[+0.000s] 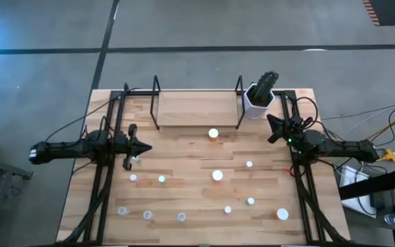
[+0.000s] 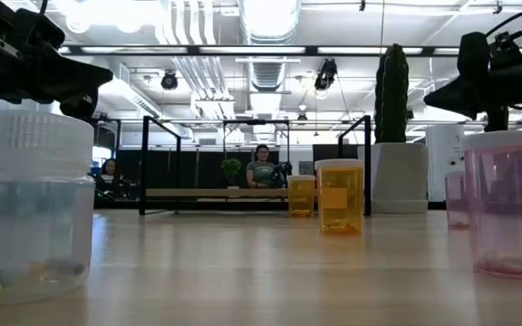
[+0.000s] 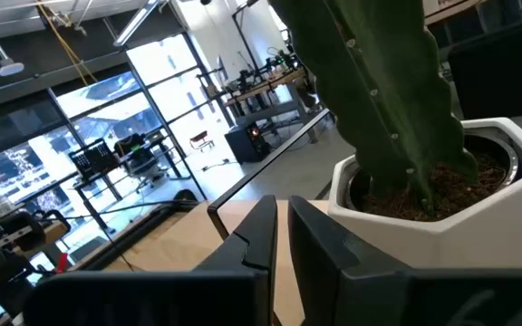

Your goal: Pick and place medicine bottles onto shelf by color

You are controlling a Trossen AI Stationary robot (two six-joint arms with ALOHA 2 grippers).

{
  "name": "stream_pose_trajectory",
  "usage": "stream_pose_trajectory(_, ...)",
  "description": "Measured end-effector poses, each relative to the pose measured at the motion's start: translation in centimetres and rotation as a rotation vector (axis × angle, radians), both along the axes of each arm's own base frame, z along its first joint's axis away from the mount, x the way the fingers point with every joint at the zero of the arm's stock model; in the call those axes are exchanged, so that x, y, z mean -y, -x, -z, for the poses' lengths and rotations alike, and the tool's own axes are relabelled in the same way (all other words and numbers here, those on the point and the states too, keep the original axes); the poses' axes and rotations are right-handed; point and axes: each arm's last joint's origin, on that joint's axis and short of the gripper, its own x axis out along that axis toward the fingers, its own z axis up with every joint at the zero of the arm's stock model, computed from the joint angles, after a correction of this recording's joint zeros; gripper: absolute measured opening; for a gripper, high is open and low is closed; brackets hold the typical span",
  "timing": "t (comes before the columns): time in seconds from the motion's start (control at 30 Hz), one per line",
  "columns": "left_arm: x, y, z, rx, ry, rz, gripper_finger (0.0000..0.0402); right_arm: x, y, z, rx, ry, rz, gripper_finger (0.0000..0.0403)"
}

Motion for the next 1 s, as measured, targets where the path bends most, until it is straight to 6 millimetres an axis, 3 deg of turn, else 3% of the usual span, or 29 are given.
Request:
stream_pose_trajectory(0.87, 0.00, 0.00, 0.00, 0.000, 0.000, 0.000, 0.0000, -0.01, 0.00, -0.07, 0.023, -0.014, -0.006, 0.0022)
stream_pose_trajectory(1.0, 0.00, 0.00, 0.00, 0.000, 0.000, 0.000, 0.0000, -0.38, -0.28, -0.51, 0.168, -0.116, -0.183, 0.0022)
